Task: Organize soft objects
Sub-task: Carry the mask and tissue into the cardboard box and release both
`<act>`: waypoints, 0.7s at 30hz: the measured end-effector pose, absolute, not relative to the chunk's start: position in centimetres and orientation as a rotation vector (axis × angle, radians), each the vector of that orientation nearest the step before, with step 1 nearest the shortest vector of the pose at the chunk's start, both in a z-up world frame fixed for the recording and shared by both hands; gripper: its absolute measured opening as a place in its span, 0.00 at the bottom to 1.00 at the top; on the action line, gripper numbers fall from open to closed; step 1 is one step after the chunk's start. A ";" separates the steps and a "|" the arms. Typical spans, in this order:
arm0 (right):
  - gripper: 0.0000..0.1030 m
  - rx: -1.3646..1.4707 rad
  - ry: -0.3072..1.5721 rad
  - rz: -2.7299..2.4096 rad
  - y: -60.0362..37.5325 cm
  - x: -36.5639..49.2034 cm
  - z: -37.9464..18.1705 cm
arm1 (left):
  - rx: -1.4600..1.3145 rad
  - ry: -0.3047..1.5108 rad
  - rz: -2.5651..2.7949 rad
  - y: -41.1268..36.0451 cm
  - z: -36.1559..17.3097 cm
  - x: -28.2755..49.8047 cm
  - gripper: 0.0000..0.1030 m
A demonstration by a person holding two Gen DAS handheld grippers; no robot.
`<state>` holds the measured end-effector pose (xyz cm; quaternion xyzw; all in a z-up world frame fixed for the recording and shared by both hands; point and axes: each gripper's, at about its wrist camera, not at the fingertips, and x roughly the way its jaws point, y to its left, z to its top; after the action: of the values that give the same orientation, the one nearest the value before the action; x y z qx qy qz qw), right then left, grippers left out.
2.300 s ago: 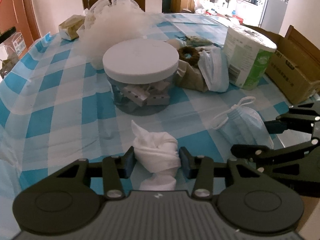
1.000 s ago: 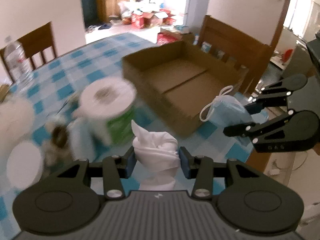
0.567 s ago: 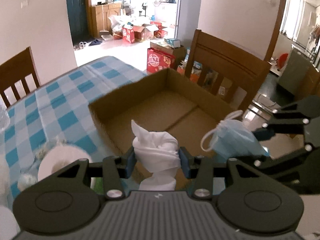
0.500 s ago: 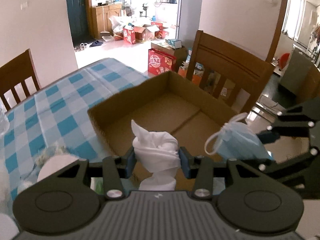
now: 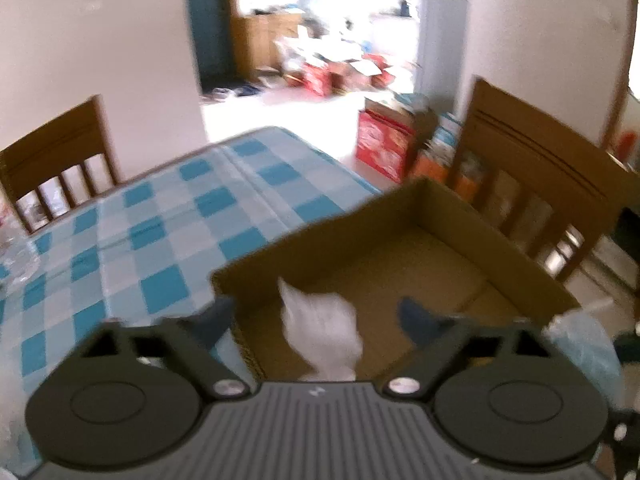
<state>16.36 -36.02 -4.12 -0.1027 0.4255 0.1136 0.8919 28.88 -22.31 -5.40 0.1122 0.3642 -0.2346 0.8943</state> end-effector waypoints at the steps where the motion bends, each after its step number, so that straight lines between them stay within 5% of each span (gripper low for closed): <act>1: 0.39 -0.213 0.883 0.236 -36.1 16.6 -4.1 | 0.212 0.738 -0.468 -22.0 -5.2 28.9 0.90; 21: 0.41 -0.176 0.895 0.177 -37.3 26.1 -5.8 | 0.137 0.818 -0.343 -15.8 -3.7 21.0 0.92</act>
<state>26.11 -37.30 -5.77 -0.0851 0.4316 0.0855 0.8940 21.02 -15.79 -3.74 0.0660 0.3953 -0.1658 0.9010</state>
